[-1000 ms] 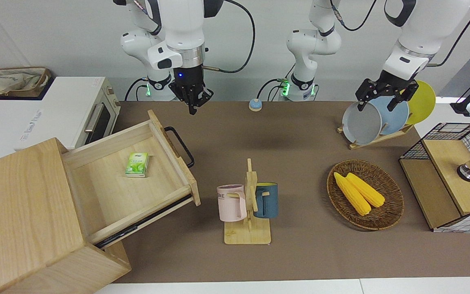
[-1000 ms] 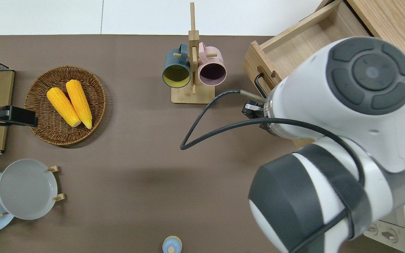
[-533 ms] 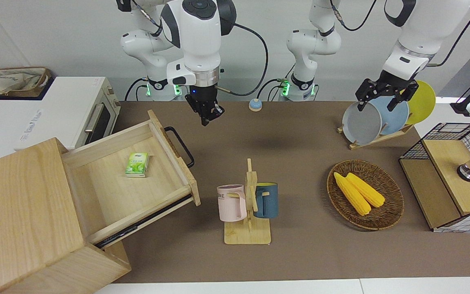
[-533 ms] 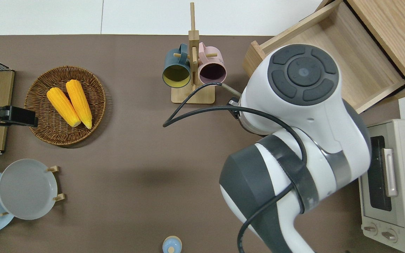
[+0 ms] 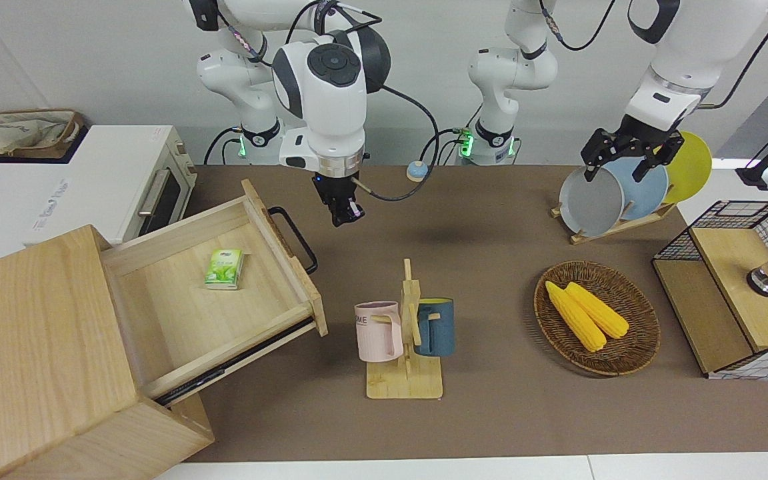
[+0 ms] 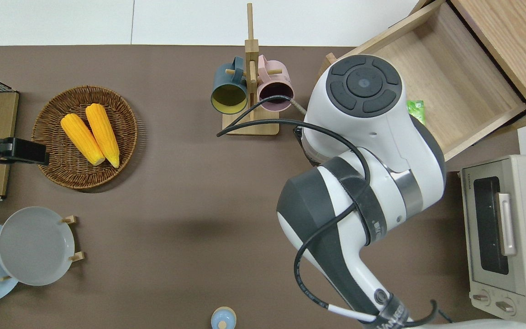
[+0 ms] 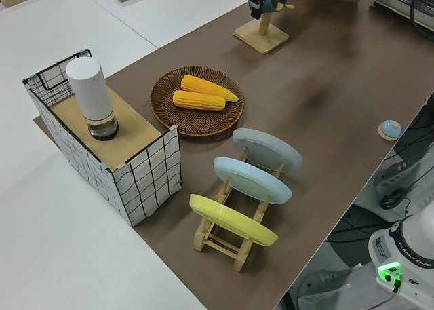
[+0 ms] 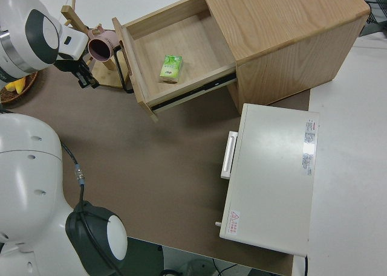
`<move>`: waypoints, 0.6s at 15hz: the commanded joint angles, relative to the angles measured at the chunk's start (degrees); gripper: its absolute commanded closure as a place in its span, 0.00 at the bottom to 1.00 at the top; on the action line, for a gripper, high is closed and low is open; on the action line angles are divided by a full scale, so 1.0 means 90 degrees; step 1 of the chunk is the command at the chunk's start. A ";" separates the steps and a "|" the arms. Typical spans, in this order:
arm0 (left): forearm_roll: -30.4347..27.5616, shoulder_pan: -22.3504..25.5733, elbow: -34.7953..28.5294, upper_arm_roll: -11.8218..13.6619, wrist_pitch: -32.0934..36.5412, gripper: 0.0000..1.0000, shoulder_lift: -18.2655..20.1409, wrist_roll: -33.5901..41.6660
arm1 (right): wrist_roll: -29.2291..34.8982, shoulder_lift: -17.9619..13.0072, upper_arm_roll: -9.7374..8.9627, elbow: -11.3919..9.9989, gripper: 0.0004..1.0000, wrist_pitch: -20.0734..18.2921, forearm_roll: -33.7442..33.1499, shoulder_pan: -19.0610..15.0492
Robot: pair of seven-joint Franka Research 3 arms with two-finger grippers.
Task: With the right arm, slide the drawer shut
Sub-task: 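Push the wooden drawer away from the robot with the right gripper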
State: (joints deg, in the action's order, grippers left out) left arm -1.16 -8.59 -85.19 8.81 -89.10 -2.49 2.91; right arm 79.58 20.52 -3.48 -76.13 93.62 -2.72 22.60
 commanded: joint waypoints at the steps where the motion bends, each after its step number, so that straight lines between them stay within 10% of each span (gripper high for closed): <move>1: 0.0080 -0.0110 0.0130 0.0106 -0.0002 0.00 -0.0084 0.0047 | 0.0522 0.0112 0.0016 -0.0115 1.00 0.0544 0.0340 -0.0216; 9: 0.0080 -0.0110 0.0130 0.0106 -0.0002 0.00 -0.0084 0.0047 | 0.0562 0.0307 0.0016 -0.0145 1.00 0.0848 0.0419 -0.0392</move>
State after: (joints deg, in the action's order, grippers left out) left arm -1.16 -8.59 -85.19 8.81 -89.10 -2.49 2.91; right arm 83.81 22.74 -2.84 -76.61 99.57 -0.39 20.35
